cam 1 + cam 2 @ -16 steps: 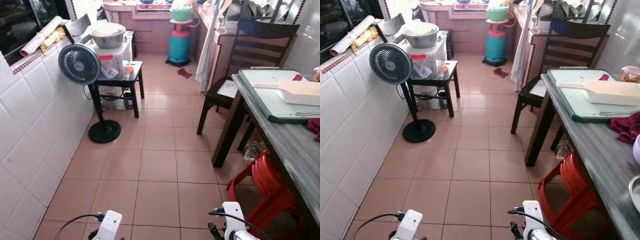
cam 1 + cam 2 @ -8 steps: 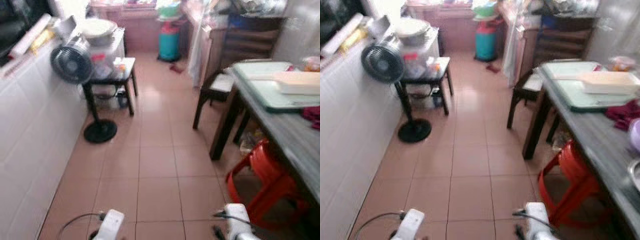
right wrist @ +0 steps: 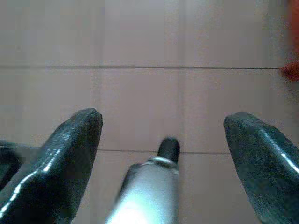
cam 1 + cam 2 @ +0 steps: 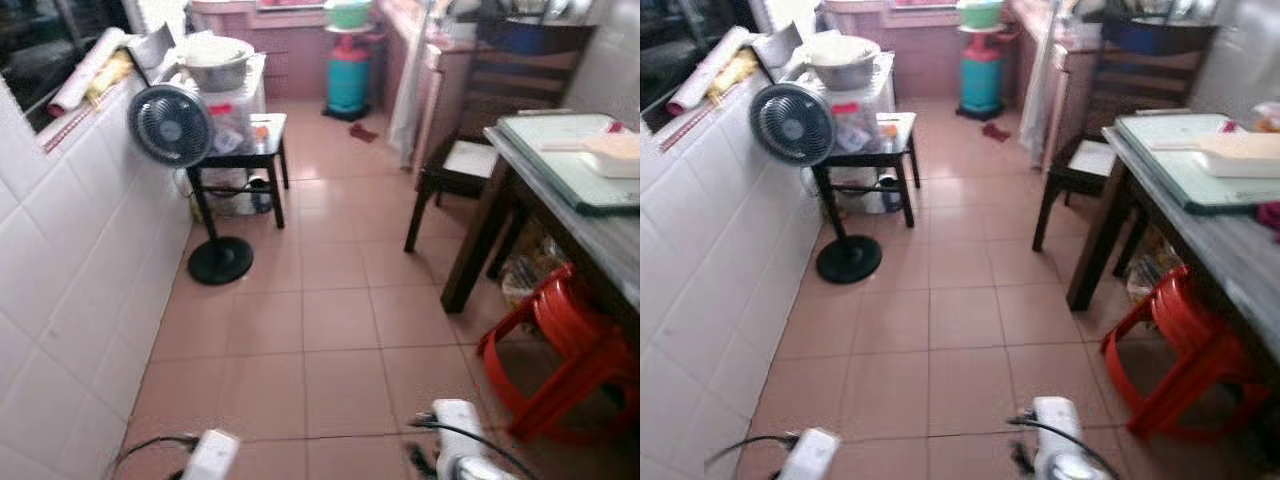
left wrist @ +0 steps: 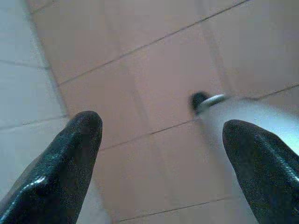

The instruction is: Setting the table

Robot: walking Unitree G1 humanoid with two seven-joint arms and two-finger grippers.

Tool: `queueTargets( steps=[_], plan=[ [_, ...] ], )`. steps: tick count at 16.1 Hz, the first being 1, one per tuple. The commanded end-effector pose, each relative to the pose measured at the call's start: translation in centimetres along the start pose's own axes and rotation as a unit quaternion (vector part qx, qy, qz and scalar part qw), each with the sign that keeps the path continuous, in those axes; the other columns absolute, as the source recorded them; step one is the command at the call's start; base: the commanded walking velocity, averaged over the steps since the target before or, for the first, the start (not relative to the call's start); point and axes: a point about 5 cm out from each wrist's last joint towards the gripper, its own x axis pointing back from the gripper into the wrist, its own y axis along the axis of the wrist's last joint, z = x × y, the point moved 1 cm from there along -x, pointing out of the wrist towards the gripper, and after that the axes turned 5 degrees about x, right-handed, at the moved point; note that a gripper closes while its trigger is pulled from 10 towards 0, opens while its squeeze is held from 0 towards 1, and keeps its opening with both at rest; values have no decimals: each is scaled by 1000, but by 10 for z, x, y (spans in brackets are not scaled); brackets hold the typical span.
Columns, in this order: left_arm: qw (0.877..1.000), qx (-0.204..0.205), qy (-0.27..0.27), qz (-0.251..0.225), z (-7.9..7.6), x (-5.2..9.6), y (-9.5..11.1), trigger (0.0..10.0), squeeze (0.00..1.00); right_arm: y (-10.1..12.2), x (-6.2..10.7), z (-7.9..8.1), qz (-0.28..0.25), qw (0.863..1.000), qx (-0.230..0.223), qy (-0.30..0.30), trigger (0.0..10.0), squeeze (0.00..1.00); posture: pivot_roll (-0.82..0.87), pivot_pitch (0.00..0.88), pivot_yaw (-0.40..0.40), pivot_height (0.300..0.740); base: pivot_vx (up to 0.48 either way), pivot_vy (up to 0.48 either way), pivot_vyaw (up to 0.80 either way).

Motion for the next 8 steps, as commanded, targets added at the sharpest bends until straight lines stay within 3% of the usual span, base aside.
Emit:
queueTargets(
  steps=[1,7,8],
  plan=[
    [1000,-3,-10,-11,-7,-1,8,10000,0,-3,2,-13,3,1000,4,-16,10000,0,-72,0,50,740,0,480,0],
    [1000,-6,-12,-11,-8,-1,9,10000,0,-2,2,-14,1,1000,14,-15,10000,0,-79,0,48,740,0,480,0],
    [1000,0,-14,-14,-8,-1,9,10000,0,-2,3,-14,1,1000,15,-14,10000,0,-80,0,49,740,0,0,0]
  ],
)
